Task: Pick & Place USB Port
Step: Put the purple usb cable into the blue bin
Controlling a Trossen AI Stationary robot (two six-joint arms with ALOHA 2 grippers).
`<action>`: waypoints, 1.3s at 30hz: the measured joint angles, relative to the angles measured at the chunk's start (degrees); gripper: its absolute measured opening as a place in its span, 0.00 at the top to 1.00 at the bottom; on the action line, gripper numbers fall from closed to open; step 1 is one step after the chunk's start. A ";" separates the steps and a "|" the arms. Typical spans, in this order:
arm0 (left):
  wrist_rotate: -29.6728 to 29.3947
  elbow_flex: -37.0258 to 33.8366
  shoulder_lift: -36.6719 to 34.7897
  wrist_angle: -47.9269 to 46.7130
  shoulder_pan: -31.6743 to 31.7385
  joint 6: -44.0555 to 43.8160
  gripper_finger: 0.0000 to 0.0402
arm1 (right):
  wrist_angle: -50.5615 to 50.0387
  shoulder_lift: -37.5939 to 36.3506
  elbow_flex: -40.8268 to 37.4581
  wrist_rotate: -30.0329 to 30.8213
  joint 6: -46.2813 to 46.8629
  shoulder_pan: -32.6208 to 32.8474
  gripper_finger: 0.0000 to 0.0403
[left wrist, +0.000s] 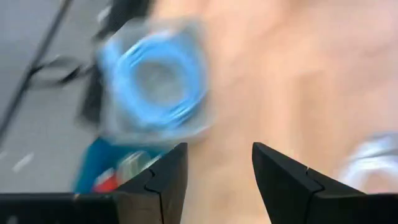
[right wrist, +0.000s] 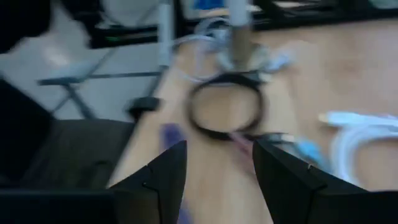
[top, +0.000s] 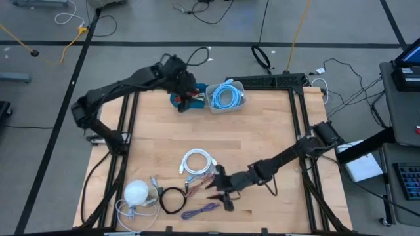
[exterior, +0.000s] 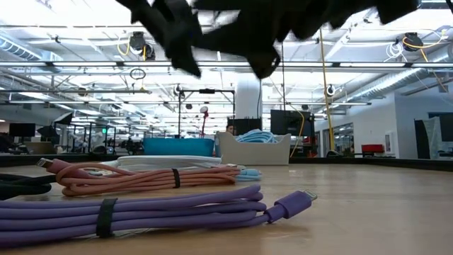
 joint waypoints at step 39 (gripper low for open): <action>-23.91 -42.12 -35.88 24.32 -51.82 -25.84 0.54 | -23.27 13.96 16.80 -3.57 3.49 3.98 0.56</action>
